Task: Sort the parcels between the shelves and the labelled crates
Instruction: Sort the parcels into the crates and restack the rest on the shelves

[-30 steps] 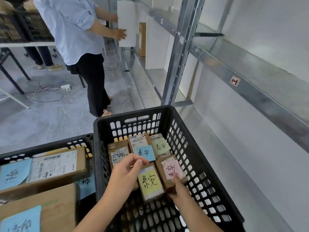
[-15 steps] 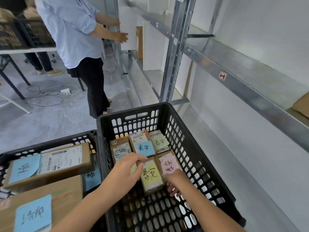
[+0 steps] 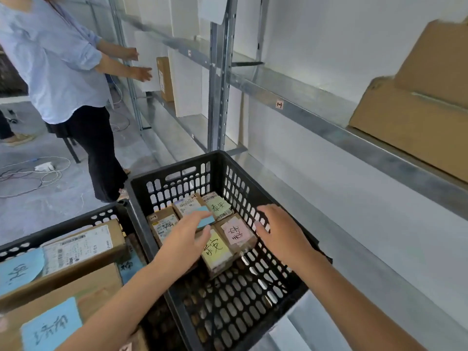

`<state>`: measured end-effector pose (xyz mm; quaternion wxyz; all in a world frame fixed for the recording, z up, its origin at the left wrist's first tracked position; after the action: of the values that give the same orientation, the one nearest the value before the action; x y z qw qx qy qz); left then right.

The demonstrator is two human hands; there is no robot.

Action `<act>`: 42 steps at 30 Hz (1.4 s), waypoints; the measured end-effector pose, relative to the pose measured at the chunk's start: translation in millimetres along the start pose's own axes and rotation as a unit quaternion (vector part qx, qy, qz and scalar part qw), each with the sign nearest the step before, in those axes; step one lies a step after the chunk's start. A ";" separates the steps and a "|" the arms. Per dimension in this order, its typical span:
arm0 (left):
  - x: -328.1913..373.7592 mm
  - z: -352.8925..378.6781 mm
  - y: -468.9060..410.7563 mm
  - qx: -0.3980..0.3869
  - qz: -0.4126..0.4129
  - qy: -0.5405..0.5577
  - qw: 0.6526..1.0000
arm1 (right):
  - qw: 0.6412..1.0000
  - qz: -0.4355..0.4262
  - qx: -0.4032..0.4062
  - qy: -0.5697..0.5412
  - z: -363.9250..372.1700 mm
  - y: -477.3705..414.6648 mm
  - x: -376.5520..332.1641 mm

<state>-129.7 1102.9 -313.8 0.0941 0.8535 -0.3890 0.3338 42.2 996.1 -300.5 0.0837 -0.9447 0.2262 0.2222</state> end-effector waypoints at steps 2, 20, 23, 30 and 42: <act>23.5 2.6 -0.8 0.000 0.025 0.011 1.000 | 1.000 0.010 0.029 0.003 -23.0 21.7 5.5; 273.0 63.4 98.6 -0.054 0.242 -0.026 0.968 | 0.980 0.038 0.154 0.123 -182.9 230.3 56.4; 314.9 73.5 124.0 -0.051 0.286 -0.022 0.956 | 0.973 0.044 0.179 0.135 -211.3 268.0 67.0; 420.0 94.3 168.9 -0.049 0.375 -0.024 0.925 | 0.951 0.065 0.272 0.129 -287.7 352.7 88.5; 584.1 104.6 168.0 -0.055 0.369 0.085 0.924 | 0.854 0.136 0.485 0.128 -440.4 503.7 130.1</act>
<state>77.3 593.6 -34.3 0.0441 0.6110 -0.6850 0.3944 80.4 386.3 1.7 0.4705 -0.7641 0.4404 -0.0297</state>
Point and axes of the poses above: each hand's wrist, its own y-axis away from the middle knuckle, its own z-axis out of the palm, x = y × z, the point moved 10 cm from there along -y, towards the middle knuckle, and after that the axes turned 4 degrees about -y, right-handed, at the moved point
